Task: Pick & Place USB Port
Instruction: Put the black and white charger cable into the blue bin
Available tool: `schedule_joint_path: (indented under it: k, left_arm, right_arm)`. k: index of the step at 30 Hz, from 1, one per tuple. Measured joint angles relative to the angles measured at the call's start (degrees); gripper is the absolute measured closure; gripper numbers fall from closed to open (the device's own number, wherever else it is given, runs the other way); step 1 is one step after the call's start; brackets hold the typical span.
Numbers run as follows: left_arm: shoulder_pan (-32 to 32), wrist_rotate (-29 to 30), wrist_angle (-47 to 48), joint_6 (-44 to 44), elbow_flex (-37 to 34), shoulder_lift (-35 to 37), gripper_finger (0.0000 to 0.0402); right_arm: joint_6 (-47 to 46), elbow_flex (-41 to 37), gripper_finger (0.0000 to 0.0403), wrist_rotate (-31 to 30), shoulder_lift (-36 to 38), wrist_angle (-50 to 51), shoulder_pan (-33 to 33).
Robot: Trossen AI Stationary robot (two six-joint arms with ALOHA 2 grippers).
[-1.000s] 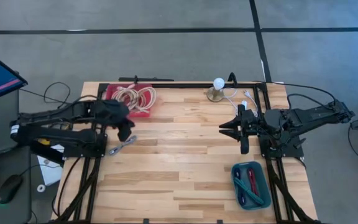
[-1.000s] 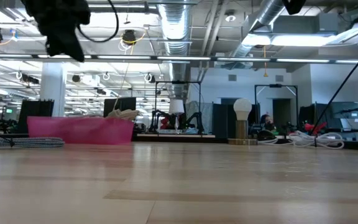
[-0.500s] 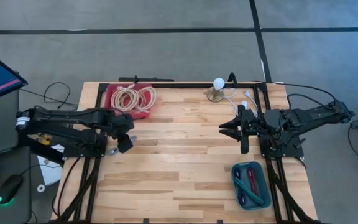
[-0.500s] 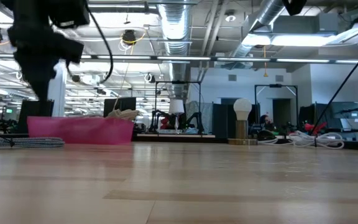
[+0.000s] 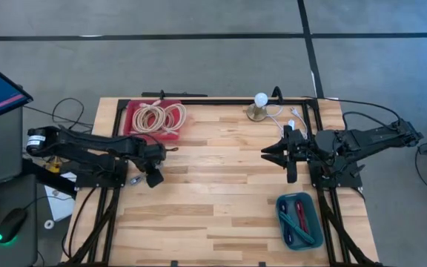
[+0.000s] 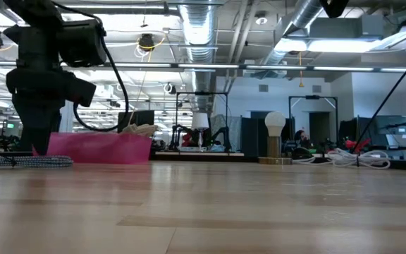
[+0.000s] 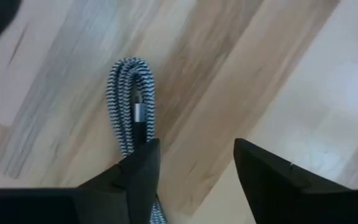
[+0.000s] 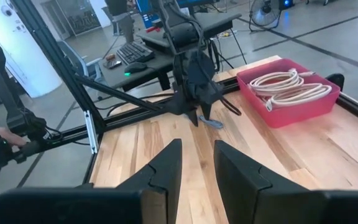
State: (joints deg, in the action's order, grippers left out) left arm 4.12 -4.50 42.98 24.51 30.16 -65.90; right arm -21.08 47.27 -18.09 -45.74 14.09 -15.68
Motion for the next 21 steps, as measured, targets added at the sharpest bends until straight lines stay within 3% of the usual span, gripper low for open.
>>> schedule_joint_path:
  k: [11, 15, 21]
  left_arm:
    - [0.0, 6.1, -0.89, 5.82, -4.04, -0.27, 0.0194]
    - [0.0, 1.31, -2.42, 8.84, -4.07, -0.27, 0.0196]
    - [0.02, -5.34, -13.27, 11.78, -3.36, -0.12, 0.021]
  right_arm:
    - [-1.5, 0.0, 0.0316, 0.0, 0.0, -0.02, 0.0]
    - [-1.49, 0.0, 0.0316, 0.0, 0.0, -0.02, 0.0]
    - [-1.08, 0.0, 0.0316, 0.0, 0.0, 0.0, 0.0]
